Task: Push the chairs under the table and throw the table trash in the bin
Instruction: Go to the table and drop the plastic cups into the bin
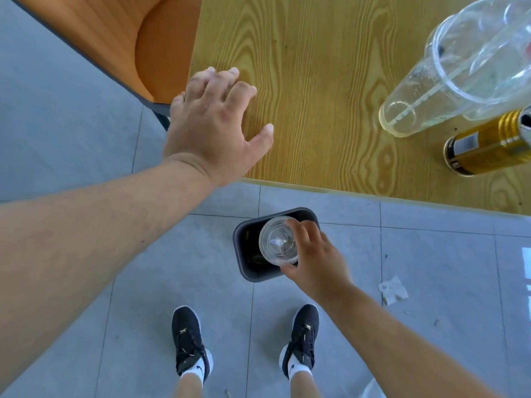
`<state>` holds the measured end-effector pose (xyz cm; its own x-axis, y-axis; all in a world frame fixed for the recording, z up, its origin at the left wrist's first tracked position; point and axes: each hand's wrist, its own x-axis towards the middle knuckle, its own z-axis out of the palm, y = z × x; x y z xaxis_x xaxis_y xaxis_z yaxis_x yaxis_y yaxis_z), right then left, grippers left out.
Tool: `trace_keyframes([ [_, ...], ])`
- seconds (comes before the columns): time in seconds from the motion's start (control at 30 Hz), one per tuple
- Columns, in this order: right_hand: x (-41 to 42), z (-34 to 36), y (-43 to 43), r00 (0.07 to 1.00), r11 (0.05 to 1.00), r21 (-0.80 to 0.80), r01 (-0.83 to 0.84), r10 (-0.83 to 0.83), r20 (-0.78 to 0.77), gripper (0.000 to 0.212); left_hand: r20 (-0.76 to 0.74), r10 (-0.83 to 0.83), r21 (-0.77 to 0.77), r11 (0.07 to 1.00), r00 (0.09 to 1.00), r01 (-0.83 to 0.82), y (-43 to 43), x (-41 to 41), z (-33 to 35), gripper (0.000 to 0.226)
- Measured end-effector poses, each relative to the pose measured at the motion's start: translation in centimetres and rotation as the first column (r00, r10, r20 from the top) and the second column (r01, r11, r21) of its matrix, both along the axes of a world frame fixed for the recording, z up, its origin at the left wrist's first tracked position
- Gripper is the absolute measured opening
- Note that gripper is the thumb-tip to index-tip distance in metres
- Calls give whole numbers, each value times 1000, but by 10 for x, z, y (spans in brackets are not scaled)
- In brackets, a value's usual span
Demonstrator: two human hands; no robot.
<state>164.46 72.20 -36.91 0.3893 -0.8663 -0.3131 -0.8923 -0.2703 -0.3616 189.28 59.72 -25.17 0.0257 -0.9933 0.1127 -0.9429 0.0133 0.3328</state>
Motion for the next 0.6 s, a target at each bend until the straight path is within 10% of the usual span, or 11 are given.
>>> trace_keyframes([
  [0.33, -7, 23, 12, 999, 994, 99, 46, -47, -1, 89, 22, -158, -12, 987, 987, 159, 1, 1, 0, 57],
  [0.6, -19, 183, -47, 856, 778, -473, 413, -155, 493, 54, 15, -155, 43, 987, 988, 155, 3, -2, 12, 62],
])
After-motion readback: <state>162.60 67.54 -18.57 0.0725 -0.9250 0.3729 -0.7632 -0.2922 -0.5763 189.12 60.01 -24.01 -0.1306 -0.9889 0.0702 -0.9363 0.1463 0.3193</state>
